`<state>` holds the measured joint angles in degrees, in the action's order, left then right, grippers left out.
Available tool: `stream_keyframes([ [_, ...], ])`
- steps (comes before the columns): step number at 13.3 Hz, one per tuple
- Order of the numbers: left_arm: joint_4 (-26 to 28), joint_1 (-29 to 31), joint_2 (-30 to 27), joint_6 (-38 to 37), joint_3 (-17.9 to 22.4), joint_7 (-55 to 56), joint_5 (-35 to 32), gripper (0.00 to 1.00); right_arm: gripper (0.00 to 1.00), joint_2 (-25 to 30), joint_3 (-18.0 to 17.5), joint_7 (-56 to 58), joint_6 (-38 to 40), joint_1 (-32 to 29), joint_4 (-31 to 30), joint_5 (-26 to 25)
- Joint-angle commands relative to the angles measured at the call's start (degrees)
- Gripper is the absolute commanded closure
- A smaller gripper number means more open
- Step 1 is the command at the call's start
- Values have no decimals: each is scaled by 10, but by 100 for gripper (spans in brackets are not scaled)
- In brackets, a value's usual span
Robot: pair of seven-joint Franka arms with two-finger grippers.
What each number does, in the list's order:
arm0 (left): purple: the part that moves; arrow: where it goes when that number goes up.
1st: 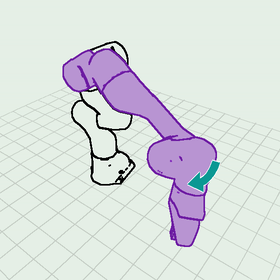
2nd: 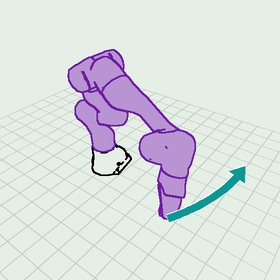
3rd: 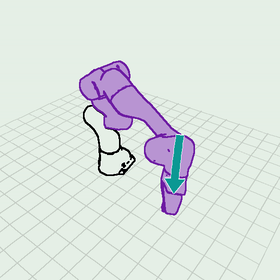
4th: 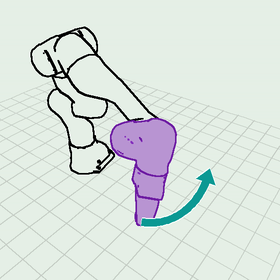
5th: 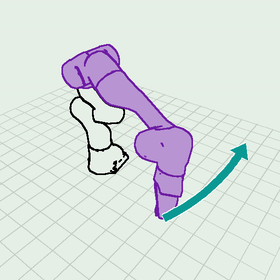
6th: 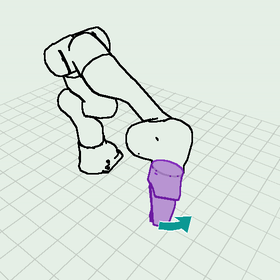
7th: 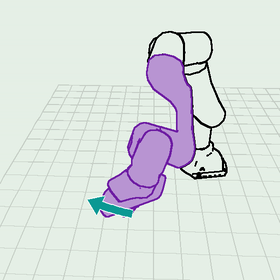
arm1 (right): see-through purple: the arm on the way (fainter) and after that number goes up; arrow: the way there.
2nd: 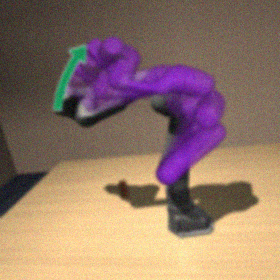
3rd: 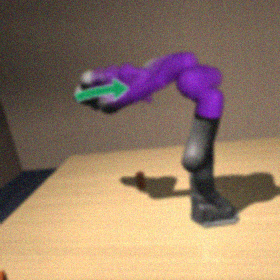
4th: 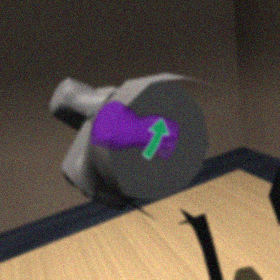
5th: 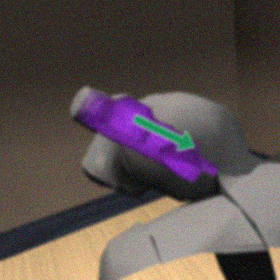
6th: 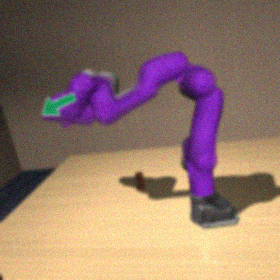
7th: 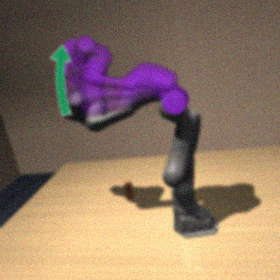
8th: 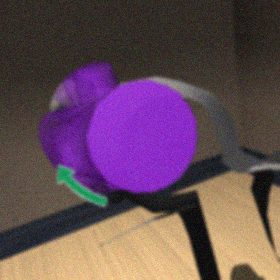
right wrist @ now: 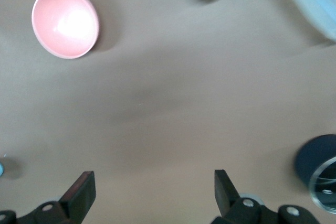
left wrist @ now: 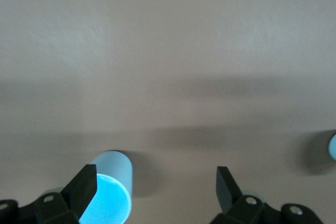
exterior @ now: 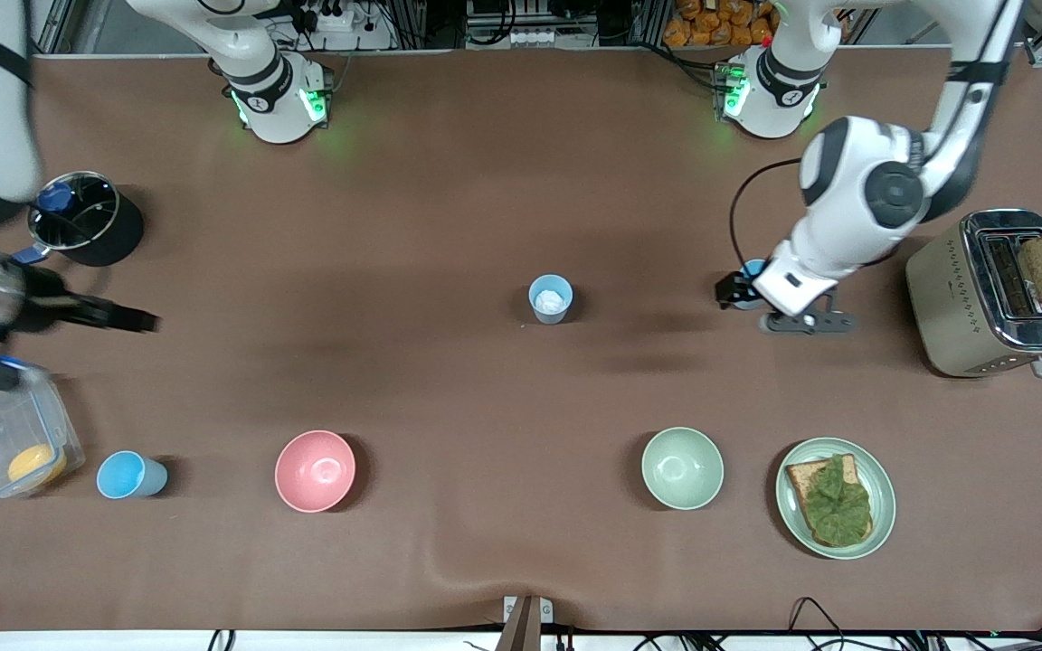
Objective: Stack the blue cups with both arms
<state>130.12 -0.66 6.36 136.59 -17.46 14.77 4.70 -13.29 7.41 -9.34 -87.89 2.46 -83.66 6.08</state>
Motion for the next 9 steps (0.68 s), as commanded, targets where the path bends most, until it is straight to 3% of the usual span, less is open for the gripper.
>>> stream_keyframes([
  [1, 64, 3, -18, 46, -6, 9, 13, 0, 0, 90, -17, 5, -19, -15, -76, -30],
  [4, 85, 11, -21, 46, -6, 8, 13, 0, 0, 127, -20, 37, 20, -32, -95, -45],
  [6, 94, 22, -24, 45, -6, 8, 14, 0, 0, 139, -48, 37, 29, -46, -93, -54],
  [9, 96, 22, -10, 51, -6, 7, 13, 0, 0, 139, -65, 38, 60, -57, -61, -52],
])
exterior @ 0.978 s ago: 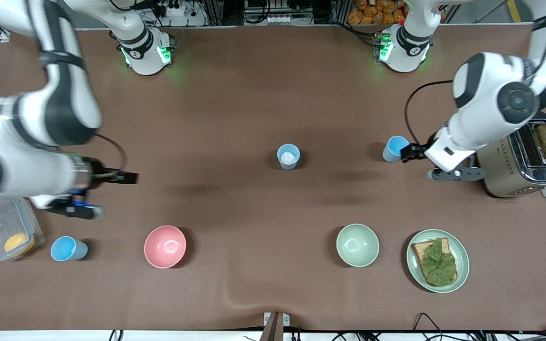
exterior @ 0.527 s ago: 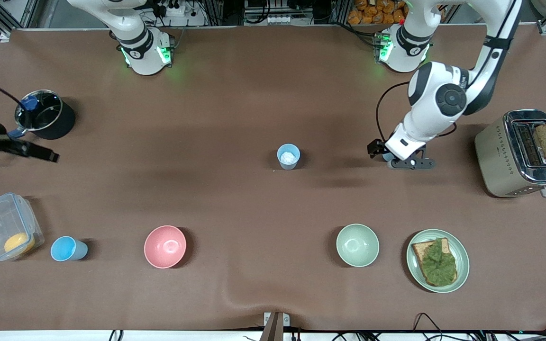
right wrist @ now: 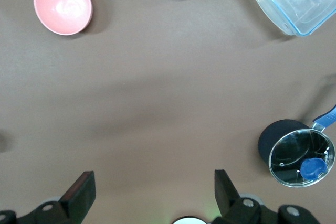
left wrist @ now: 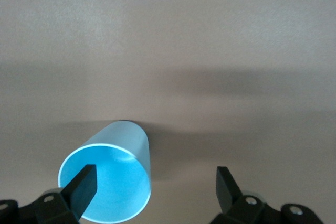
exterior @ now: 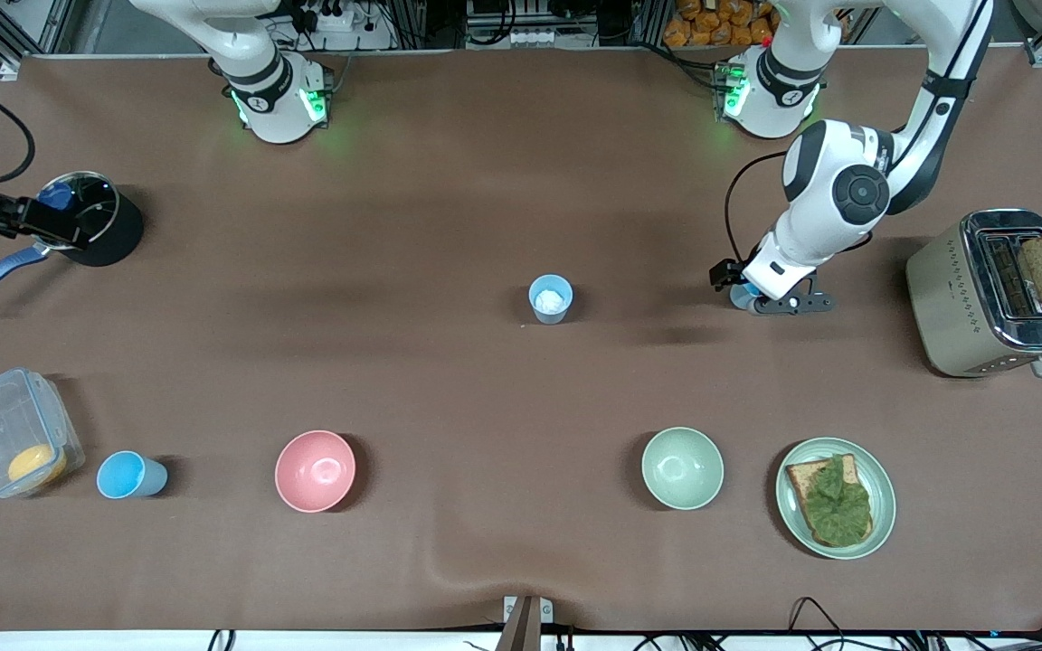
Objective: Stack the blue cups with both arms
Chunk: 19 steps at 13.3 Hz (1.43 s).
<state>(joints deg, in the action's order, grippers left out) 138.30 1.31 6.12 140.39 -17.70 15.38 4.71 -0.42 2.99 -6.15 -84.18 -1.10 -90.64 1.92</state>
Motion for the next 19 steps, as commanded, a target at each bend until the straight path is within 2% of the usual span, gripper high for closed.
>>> stream_keyframes([
  [1, 15, 2, -1, 22, -3, 1, 13, 0, 0, 10, -21, 6, 26, -18, 12, -10],
  [5, 17, 3, 17, 34, -3, 1, 13, 0, 0, -3, -18, 8, 39, -7, 39, -13],
  [6, 19, 3, 20, 35, -3, 0, 11, 4, 0, -3, -18, 8, 40, -7, 40, -14],
  [8, 22, 3, 21, 35, -3, -3, 7, 35, 0, -4, -18, 14, 39, -11, 41, -14],
  [10, 28, 4, 19, 35, -3, -10, 6, 92, 0, -5, -18, 18, 37, -6, 44, -17],
  [11, 32, 6, 14, 34, -3, -10, 6, 100, 0, -6, -18, 17, 37, -6, 45, -16],
  [17, 19, 15, -28, -7, -3, -5, 6, 100, 0, -6, -18, 18, 36, -8, 44, -15],
  [19, -32, 11, -42, -60, -5, -1, 5, 100, 0, -6, -18, 18, 36, -10, 43, -14],
])
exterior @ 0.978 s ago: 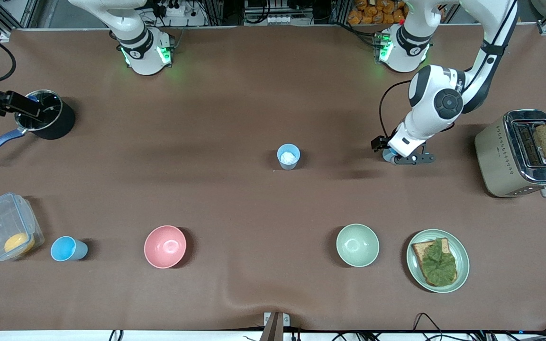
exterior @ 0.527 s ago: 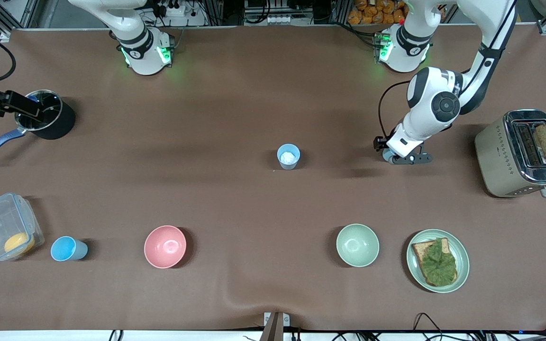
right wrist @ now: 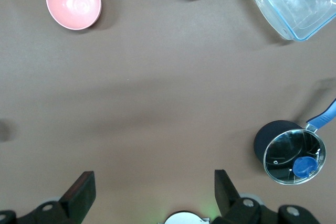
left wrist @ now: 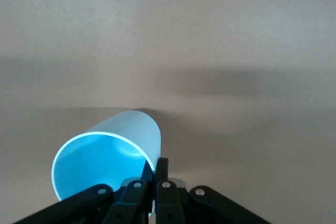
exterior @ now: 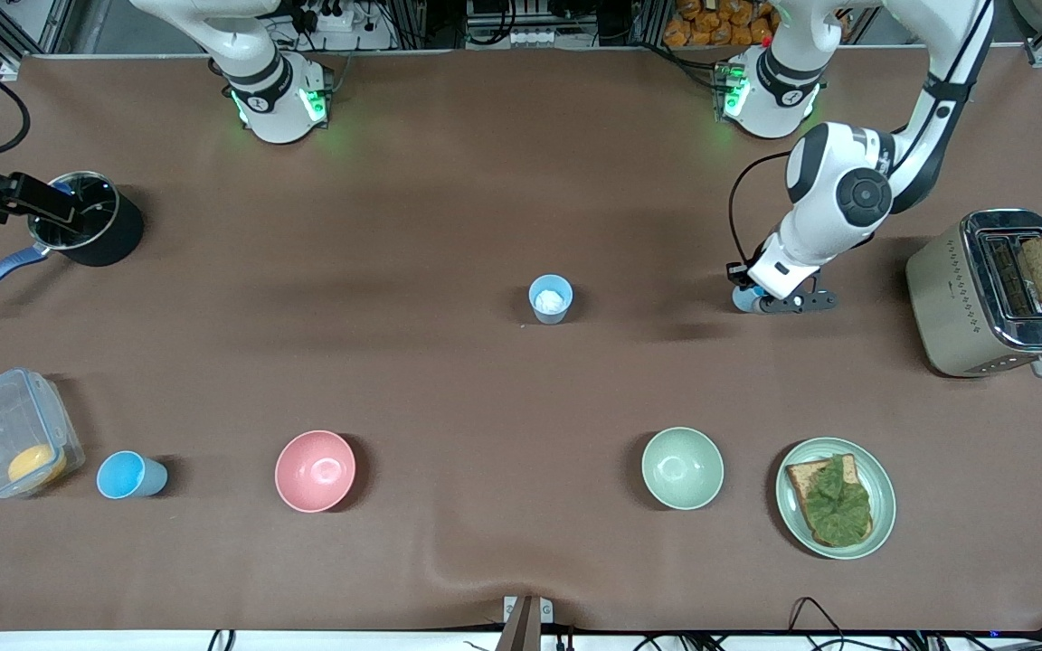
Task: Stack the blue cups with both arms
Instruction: 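Lift the blue cup with the left gripper over the placed cup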
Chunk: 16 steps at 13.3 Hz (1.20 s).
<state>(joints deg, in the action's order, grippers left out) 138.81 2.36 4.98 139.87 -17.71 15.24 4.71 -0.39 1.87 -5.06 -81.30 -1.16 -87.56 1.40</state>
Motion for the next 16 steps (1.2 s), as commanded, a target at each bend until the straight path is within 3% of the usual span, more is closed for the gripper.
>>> stream_keyframes([
  [1, -82, -9, -30, -86, -6, 1, 5, 100, 0, -7, -7, 7, 8, -10, 13, -9],
  [3, -164, -32, -19, -111, -21, 1, 8, 100, 0, -7, -6, 6, 8, -8, 13, -9],
  [6, -238, -85, 3, -111, -23, 2, 14, 100, 0, -8, -7, 7, 8, -9, 13, -9],
  [12, -302, -227, 78, -111, -22, 105, 7, 100, 0, -8, -7, 8, 9, -13, 13, -9],
  [16, -322, -277, 114, -111, -20, 174, 2, 100, 0, -8, -7, 8, 11, -12, 11, -8],
])
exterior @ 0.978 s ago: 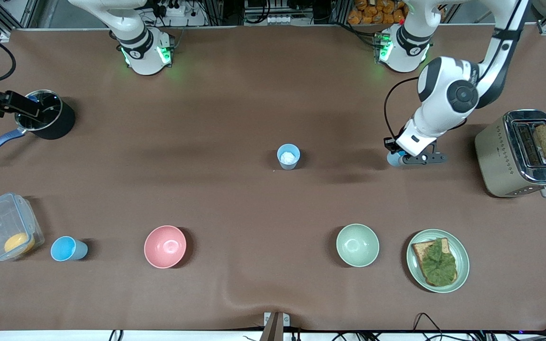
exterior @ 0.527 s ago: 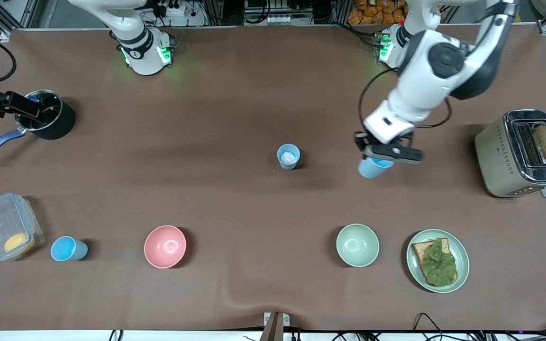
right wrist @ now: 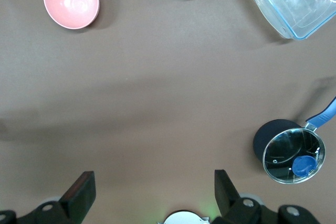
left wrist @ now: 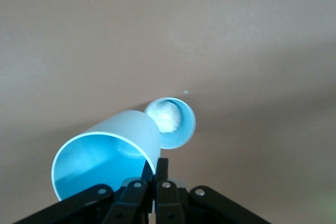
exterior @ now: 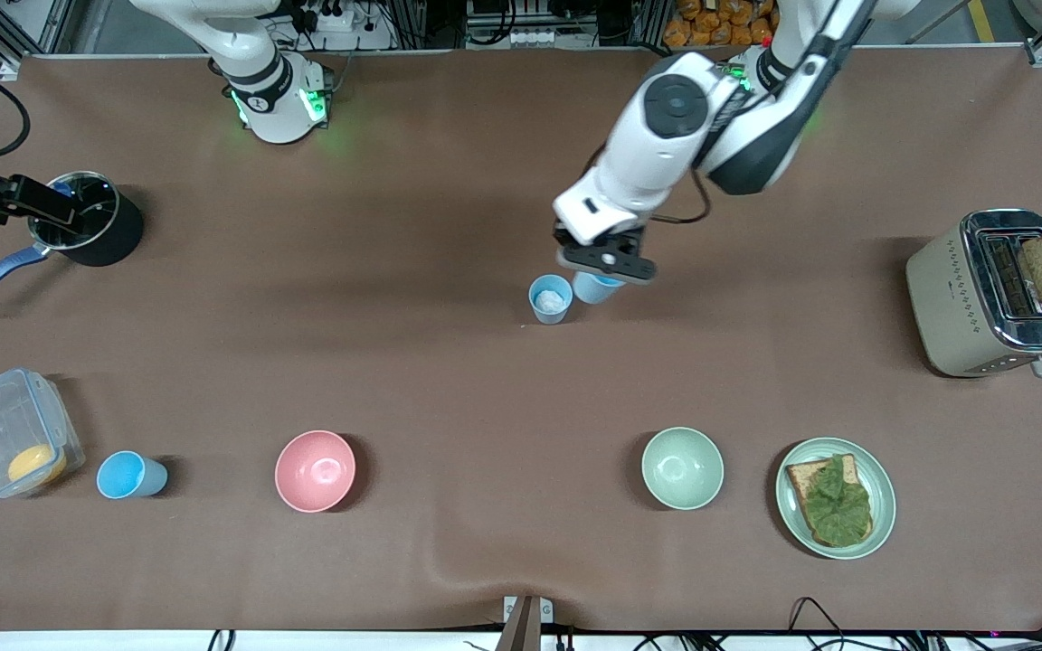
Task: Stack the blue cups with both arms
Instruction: 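Lift the blue cup with the left gripper over the placed cup, then lower the held cup into the placed blue cup with the left gripper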
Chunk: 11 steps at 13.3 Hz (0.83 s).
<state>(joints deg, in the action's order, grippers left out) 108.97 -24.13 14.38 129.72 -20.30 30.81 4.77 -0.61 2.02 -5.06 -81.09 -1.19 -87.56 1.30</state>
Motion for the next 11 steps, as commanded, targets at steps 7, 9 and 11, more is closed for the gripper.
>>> stream_keyframes([
  [7, -55, -57, 75, -2, 10, 83, -35, 100, 0, -6, -9, 8, 10, -12, 10, -7],
  [9, -62, -69, 87, -2, 22, 88, -49, 100, 0, -6, -9, 8, 10, -12, 10, -7],
  [11, -65, -76, 93, -1, 30, 89, -49, 100, 0, -6, -9, 8, 11, -11, 10, -7],
])
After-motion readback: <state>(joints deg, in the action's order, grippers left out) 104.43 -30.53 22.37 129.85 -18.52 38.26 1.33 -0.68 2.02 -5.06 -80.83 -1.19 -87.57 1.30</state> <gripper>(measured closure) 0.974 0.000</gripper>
